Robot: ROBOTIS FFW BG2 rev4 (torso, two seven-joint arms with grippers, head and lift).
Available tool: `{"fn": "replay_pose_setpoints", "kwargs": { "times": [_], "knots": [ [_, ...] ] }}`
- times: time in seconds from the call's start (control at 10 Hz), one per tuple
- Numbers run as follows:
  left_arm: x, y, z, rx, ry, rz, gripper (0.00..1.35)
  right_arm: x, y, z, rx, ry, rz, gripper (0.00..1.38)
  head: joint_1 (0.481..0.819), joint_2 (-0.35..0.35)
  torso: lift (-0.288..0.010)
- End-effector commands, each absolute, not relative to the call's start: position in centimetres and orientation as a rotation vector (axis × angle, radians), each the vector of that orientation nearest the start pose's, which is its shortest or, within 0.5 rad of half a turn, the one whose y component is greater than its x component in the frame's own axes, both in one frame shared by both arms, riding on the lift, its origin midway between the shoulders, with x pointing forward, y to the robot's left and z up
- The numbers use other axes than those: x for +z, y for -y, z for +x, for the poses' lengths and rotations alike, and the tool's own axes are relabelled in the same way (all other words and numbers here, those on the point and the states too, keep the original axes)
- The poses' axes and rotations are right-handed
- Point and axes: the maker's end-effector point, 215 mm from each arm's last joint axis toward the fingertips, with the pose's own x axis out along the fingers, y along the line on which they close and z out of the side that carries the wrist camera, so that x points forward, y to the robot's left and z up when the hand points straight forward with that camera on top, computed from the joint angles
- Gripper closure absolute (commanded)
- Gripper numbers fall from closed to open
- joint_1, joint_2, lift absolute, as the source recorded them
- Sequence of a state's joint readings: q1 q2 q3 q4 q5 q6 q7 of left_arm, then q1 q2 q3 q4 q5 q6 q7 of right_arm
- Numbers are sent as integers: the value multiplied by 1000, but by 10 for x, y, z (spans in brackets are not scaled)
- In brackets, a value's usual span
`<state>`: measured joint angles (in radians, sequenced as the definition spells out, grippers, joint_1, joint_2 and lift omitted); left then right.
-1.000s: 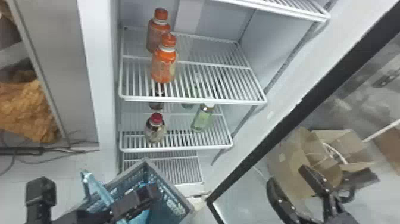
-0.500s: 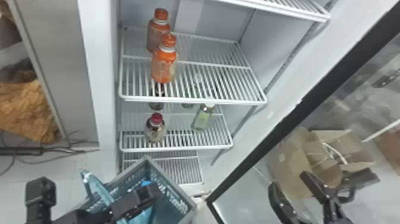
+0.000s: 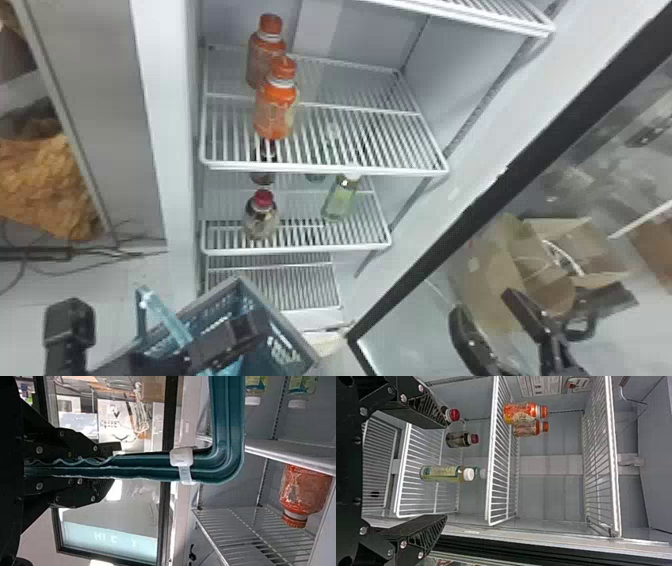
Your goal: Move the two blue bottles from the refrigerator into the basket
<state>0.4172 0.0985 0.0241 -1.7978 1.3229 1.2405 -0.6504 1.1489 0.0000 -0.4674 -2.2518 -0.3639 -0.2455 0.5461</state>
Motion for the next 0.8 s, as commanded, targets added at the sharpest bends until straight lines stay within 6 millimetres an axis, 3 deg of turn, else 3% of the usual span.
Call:
{"fn": "replay_pose_setpoints", "kwargs": {
  "times": [0.0, 0.7],
  "knots": [
    [-356, 13, 247, -1140, -853, -1555, 1202, -335, 339, 228, 184, -167, -12, 268, 695, -350, -10],
    [-356, 13, 247, -1136, -850, -1557, 1202, -339, 339, 232, 178, -160, 6, 268, 695, -350, -10]
  ]
}}
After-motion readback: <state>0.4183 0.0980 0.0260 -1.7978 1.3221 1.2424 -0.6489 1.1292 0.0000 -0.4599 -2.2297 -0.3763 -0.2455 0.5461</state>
